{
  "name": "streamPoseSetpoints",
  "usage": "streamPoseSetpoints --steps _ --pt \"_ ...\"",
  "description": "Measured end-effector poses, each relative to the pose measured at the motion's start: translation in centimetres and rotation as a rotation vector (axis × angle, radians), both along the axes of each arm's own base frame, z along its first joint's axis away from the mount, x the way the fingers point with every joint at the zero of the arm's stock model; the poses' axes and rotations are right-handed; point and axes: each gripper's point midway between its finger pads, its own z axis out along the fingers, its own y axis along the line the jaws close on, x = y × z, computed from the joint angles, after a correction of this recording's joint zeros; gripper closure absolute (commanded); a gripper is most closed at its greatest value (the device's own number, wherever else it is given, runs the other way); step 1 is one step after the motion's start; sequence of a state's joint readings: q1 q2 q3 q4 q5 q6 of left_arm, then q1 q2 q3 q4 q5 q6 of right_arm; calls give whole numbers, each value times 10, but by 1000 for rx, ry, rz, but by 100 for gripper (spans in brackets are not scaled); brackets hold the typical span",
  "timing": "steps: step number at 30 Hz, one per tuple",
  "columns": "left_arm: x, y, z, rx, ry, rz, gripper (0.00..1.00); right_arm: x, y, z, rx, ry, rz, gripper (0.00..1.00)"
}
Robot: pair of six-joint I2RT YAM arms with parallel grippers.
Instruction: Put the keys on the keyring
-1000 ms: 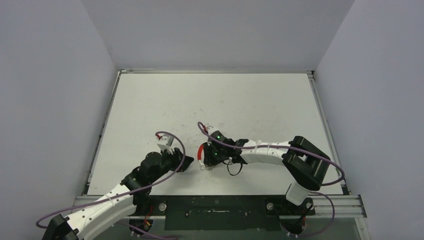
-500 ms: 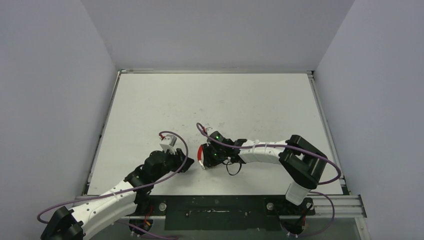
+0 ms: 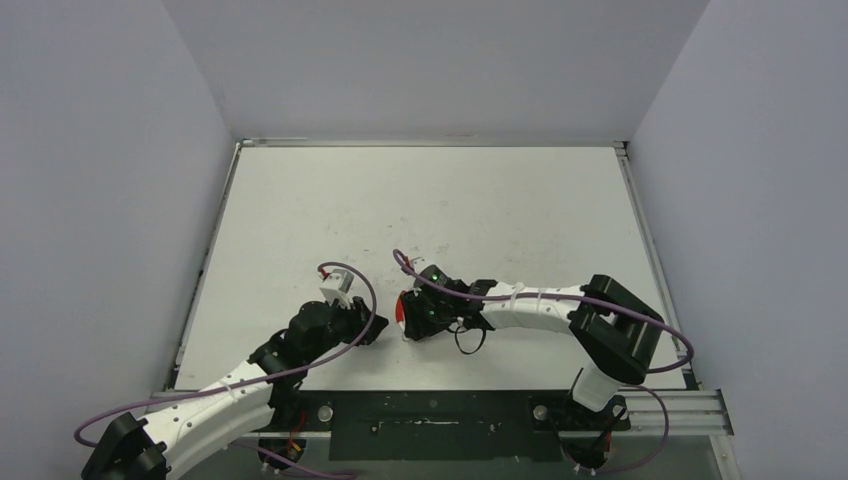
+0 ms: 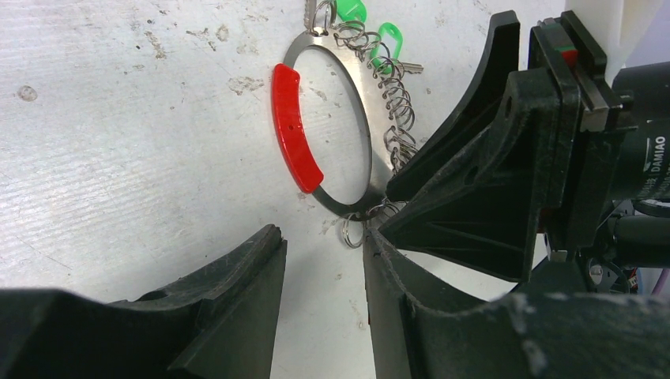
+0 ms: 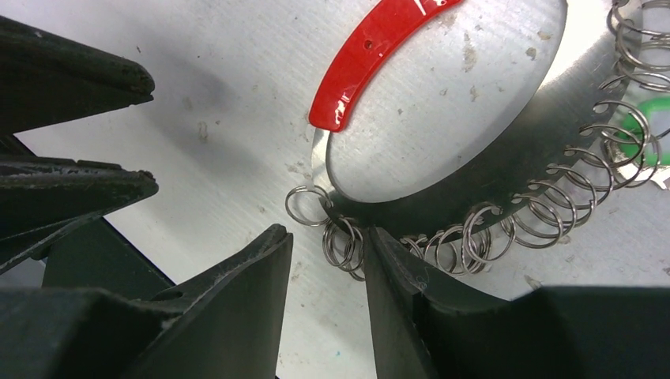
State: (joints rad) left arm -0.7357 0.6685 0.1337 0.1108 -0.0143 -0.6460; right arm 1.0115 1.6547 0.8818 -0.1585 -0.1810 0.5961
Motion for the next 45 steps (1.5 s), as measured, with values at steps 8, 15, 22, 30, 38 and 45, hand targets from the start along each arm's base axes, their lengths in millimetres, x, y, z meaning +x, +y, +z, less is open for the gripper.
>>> streamPoseSetpoints --steps 8,15,22,30,38,45 --pt "0 0 0 0 0 0 61 -9 0 1 -16 -1 16 67" --pt "1 -1 1 -2 -4 -1 62 -8 -2 2 -23 -11 0 66" --pt "-4 -8 -3 -4 13 -50 69 -5 1 14 16 -18 -39 71" --pt "-14 -31 -5 -9 35 -165 71 -10 -2 8 41 20 -98 71" --pt "-18 -46 -19 87 54 -205 69 -11 -7 2 38 32 -132 69" --pt "-11 -40 -32 145 70 -154 69 -9 -5 1 52 25 -147 69"
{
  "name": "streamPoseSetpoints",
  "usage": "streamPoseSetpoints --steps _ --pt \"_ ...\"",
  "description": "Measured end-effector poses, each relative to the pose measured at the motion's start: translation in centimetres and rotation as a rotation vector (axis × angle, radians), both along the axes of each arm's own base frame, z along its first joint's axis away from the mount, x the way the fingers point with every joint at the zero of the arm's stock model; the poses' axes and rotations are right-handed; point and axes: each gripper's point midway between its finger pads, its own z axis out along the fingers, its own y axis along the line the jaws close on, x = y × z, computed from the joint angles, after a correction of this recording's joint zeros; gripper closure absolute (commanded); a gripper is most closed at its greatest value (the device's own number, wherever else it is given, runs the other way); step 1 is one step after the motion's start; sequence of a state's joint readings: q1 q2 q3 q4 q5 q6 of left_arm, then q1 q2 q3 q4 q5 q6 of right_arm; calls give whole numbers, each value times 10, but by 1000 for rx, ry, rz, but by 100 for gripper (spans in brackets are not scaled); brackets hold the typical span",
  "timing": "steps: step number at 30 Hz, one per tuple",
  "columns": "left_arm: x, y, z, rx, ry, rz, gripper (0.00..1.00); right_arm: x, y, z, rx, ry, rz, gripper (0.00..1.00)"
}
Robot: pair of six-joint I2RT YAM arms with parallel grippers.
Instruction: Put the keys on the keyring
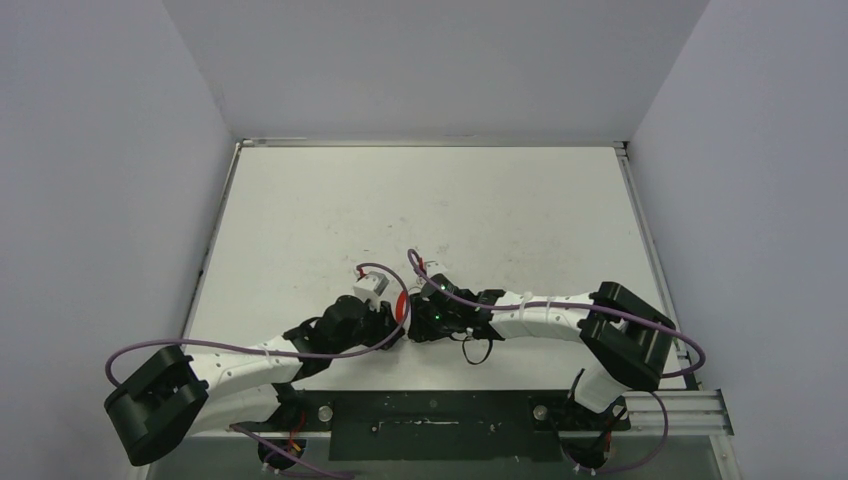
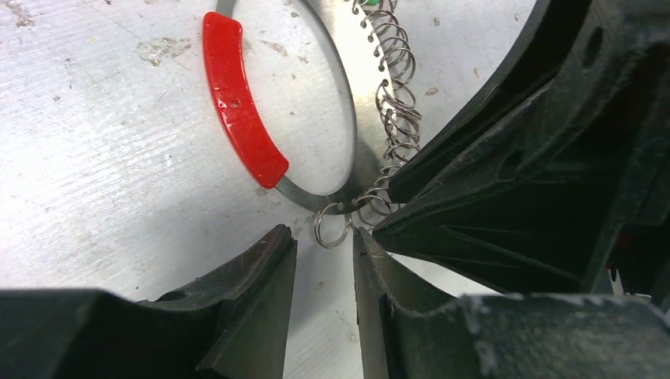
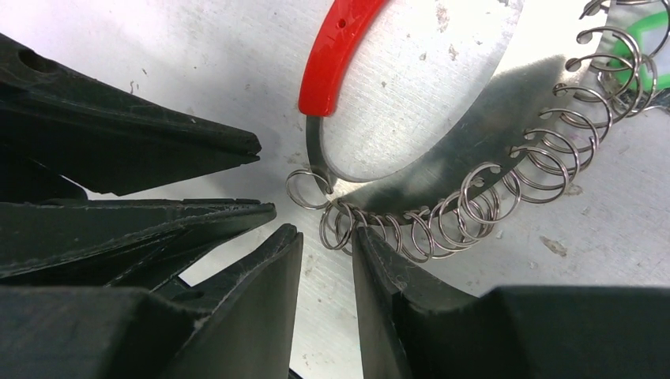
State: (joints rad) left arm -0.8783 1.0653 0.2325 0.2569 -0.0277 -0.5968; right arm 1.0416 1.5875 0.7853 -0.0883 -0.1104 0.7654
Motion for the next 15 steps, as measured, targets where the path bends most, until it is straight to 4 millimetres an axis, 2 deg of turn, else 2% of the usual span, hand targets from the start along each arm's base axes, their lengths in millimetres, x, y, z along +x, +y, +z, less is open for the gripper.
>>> streamPoseSetpoints --steps 15 --pt "1 5 -8 26 24 35 75 2 3 -4 9 4 -13 76"
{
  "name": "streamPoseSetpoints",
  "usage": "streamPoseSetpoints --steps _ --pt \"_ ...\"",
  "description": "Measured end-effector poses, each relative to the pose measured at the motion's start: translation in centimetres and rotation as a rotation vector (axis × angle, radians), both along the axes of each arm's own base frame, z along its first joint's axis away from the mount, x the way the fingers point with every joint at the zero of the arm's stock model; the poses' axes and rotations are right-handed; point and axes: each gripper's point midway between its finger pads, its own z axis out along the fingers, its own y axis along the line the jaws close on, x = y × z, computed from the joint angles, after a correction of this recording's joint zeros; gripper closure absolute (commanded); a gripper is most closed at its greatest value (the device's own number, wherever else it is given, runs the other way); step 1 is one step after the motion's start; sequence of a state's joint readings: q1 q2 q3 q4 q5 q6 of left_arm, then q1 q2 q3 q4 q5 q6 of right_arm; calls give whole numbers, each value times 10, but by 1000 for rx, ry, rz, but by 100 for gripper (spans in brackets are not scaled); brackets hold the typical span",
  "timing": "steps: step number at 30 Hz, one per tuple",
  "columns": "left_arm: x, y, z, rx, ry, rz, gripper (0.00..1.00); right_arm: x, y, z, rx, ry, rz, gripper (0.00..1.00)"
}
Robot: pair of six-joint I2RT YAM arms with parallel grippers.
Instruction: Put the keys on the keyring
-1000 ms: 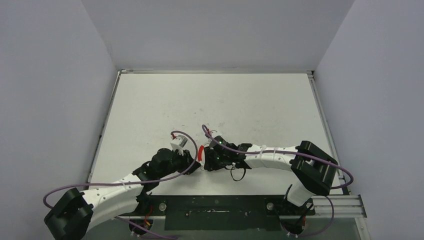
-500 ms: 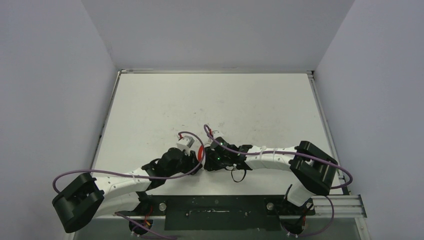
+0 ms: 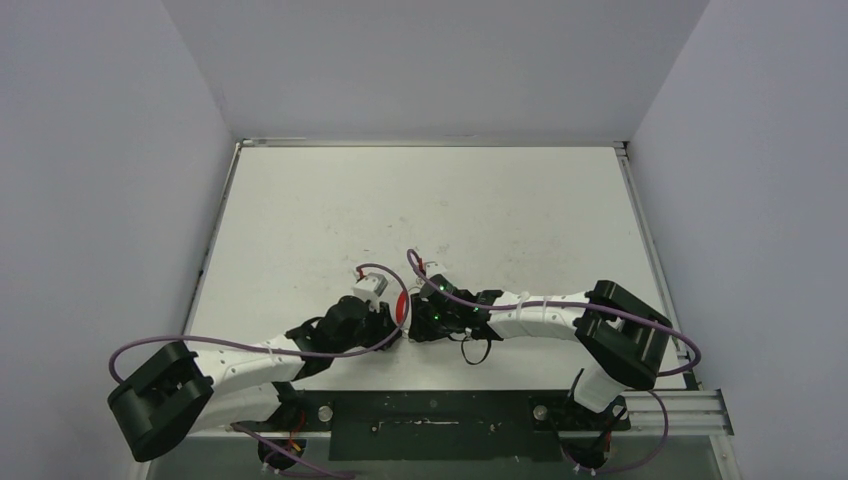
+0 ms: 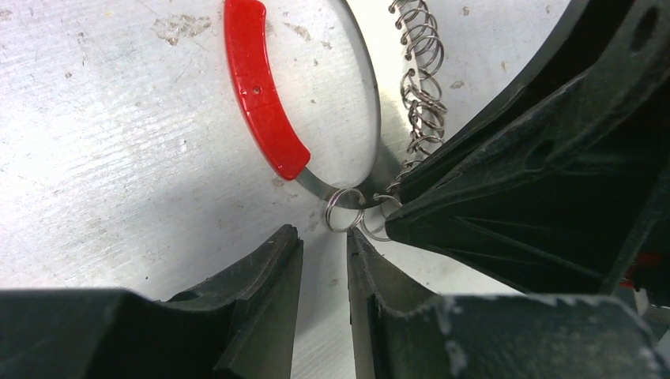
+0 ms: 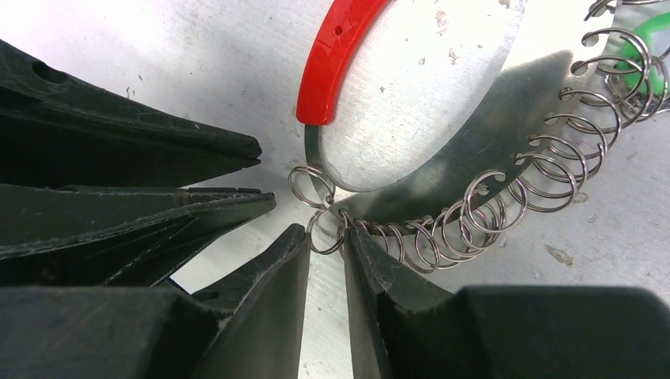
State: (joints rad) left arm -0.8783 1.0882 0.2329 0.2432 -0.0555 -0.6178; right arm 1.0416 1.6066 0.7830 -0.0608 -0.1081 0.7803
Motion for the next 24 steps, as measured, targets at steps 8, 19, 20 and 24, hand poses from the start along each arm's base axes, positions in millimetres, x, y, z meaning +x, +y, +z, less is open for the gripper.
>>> streamPoseSetpoints --steps 8,19,20,24 --pt "0 0 -10 23 19 -1 76 0 -2 -2 -8 0 -10 71" --pt "3 -6 -9 18 16 -5 76 -2 -10 0 -17 0 -25 73" --pt "3 -6 -9 18 15 -5 76 -3 -11 -1 -19 2 -25 74" --pt "3 -7 -9 15 15 -7 71 -4 -14 -4 -25 6 -29 76"
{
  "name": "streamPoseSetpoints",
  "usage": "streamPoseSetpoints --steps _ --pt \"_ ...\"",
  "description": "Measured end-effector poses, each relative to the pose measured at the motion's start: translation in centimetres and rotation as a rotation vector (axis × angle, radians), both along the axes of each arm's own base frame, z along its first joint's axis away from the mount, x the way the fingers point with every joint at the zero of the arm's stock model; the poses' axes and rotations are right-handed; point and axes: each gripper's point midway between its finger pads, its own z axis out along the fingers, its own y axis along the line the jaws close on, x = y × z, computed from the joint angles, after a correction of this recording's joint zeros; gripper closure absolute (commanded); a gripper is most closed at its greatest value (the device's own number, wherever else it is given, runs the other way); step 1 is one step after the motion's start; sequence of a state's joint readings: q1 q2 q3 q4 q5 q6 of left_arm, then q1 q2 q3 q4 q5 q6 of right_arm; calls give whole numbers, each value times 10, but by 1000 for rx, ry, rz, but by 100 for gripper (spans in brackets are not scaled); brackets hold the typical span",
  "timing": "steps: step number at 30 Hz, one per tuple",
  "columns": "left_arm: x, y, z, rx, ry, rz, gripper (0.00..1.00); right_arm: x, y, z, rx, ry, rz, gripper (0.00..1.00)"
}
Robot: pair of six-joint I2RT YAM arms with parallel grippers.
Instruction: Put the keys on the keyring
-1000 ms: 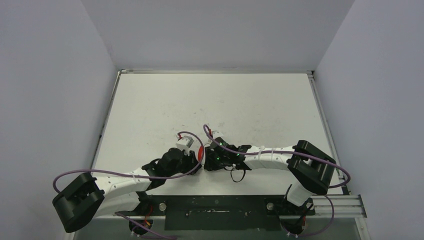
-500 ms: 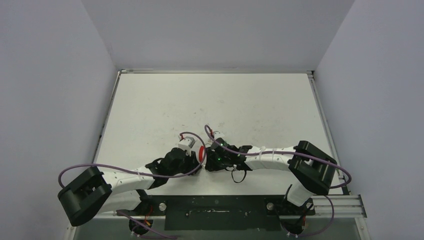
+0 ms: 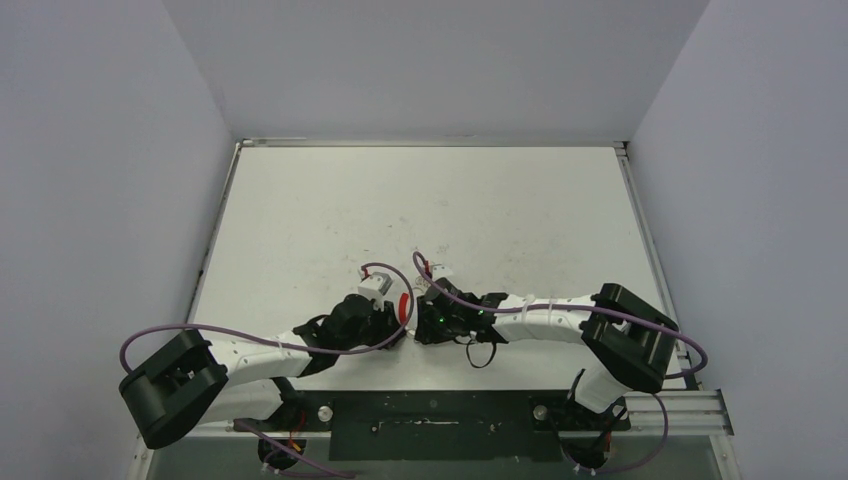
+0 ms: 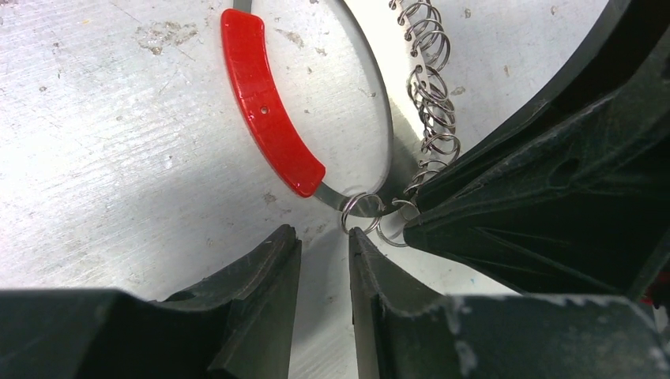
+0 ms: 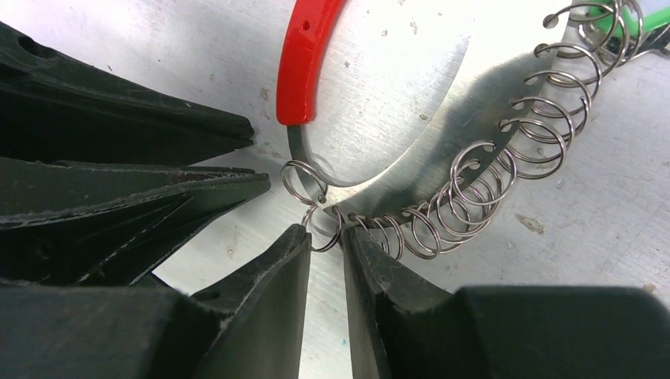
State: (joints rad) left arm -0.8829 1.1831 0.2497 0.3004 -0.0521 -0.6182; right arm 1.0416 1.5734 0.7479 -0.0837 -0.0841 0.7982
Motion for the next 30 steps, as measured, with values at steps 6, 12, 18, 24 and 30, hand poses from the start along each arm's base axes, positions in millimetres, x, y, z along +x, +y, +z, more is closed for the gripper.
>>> streamPoseSetpoints --steps 6,12,18,24,30 --pt "1 -5 6 -34 -5 2 70 0 -6 -3 -18 -5 -9 82" --pt "3 -13 15 -94 -4 9 68 4 -17 -6 -70 -36 -18 86" --pt "2 -18 9 -108 25 12 66 10 -39 -8 -171 -94 -21 87" --pt "-1 -27 4 -136 59 -8 65 14 -67 -6 -289 -148 -7 73" --pt "-1 -42 5 -178 80 -33 64 18 -72 23 -260 -220 14 63"
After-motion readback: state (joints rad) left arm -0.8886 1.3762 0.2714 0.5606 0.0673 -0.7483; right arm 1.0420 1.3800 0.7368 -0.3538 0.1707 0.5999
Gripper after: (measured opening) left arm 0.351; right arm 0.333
